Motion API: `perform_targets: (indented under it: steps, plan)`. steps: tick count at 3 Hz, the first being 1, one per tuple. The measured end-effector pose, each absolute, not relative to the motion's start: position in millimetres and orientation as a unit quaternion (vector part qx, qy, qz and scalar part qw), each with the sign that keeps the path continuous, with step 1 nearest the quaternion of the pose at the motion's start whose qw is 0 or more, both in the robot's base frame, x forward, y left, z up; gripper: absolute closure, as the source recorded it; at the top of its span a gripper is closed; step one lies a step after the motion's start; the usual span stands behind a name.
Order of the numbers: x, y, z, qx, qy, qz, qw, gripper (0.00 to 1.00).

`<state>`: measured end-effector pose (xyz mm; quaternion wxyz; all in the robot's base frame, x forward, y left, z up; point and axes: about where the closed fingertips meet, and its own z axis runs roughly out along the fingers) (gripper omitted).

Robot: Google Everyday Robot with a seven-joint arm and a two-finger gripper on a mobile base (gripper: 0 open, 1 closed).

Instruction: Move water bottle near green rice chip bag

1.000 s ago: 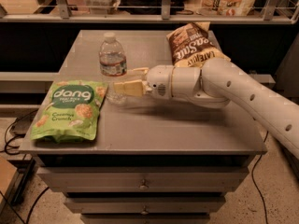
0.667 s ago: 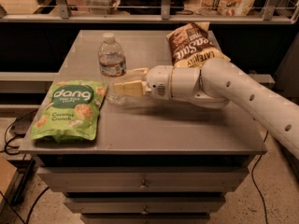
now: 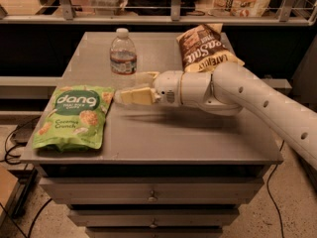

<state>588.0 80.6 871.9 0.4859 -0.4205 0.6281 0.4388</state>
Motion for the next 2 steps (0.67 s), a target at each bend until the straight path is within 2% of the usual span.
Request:
perform_targets:
  steps: [2]
  plan:
    - [585.0, 83.2, 868.7, -0.426, 0.626, 0.435, 0.488, 0.0]
